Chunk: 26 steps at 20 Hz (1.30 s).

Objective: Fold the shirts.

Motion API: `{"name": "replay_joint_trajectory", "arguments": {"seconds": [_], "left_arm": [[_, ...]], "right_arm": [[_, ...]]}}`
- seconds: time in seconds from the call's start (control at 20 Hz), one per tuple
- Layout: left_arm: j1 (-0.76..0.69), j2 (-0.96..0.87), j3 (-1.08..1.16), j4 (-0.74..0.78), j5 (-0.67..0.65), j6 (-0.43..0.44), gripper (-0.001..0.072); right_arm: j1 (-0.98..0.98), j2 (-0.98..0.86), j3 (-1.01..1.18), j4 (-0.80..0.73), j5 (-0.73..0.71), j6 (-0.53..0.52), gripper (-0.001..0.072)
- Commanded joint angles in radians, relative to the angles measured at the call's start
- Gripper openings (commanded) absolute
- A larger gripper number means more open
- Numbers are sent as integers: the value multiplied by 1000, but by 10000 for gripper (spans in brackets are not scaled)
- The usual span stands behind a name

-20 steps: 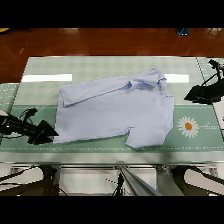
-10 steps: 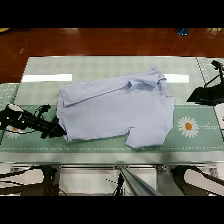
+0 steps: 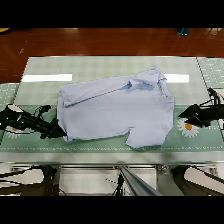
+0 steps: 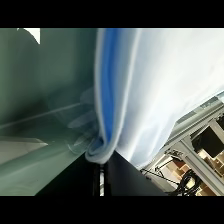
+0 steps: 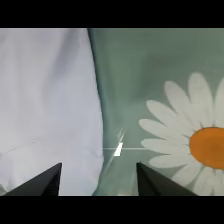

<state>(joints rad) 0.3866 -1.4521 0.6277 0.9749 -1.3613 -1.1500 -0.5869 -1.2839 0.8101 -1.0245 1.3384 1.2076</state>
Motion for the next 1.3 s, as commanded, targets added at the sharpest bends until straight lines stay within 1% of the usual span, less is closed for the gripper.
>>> {"name": "replay_joint_trajectory", "arguments": {"seconds": [0.0,0.15,0.25,0.35,0.4,0.5,0.55,0.65,0.75,0.85,1.0,1.05,1.15,1.25], "left_arm": [[2,1,1,-7,-2,13,25],[2,1,1,-7,9,14,25],[1,0,1,-8,18,13,25],[2,0,1,-8,32,14,25],[2,1,2,-8,39,14,25],[2,5,9,-8,42,21,25],[2,23,19,-8,40,25,24],[2,100,62,-17,36,25,24],[2,224,158,-52,10,31,24],[2,377,299,-127,3,28,24],[2,610,587,-251,51,27,24],[2,673,681,-266,89,27,24],[2,789,854,-264,185,27,24],[2,882,980,-232,277,27,24]], "right_arm": [[-10,1,-121,71,-90,-31,547],[3,1,-185,92,-142,-42,543],[67,1,-212,92,-192,-40,527],[159,1,-219,81,-284,20,527],[205,1,-219,85,-329,48,458],[264,1,-218,109,-374,51,20],[272,1,-206,120,-366,51,23],[273,28,-148,135,-290,19,23],[272,114,-39,142,-219,9,22],[272,240,103,183,-204,7,22],[272,433,362,239,-268,17,22],[272,491,455,238,-312,55,22],[272,580,617,238,-389,129,22],[272,642,748,219,-428,160,22]]}}
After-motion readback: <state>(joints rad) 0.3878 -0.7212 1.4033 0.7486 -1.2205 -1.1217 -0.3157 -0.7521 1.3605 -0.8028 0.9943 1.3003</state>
